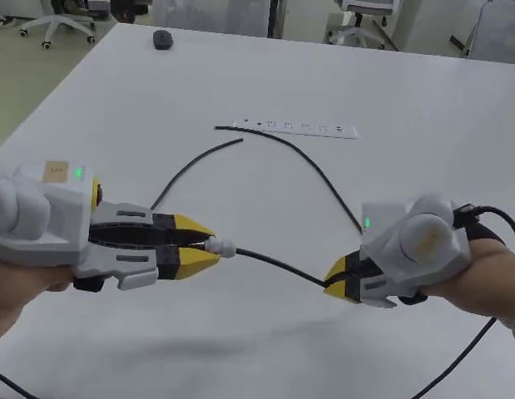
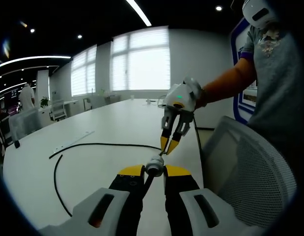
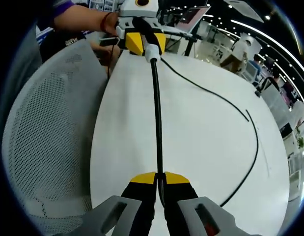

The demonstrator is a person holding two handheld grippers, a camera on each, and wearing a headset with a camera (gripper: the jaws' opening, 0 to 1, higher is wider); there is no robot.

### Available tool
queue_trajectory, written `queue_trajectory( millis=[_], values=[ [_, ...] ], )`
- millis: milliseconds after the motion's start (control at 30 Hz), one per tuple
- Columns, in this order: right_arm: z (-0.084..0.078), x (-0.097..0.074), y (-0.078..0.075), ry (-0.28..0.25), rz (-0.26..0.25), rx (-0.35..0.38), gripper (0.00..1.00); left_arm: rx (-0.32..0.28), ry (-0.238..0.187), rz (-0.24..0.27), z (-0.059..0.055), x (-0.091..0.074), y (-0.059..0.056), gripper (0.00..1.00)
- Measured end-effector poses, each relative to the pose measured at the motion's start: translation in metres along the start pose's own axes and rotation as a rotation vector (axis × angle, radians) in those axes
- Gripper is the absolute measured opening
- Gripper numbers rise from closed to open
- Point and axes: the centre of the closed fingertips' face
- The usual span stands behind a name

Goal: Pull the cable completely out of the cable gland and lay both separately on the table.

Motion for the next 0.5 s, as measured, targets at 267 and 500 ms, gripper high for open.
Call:
queue_trajectory(
  millis=[267, 500],
  values=[
    [-0.0043, -0.0029, 0.0004, -0.01, 0.002, 0.032, 0.0, -0.002, 0.008, 0.001, -0.0037, 0.0013, -0.002, 0.15],
    [-0.0048, -0.0053, -0.001, -0.031, -0.008, 0.084, 0.0, 0.01, 0.027, 0.014, -0.0065, 0.0035, 0.0, 0.15]
  ],
)
Point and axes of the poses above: the centre of the closed fingertips' face, and the gripper's own axes: x roughly forward along the fingers, y roughly to its left, z roughly out of its top, and after that the axes turned 12 degrees about z, right-handed
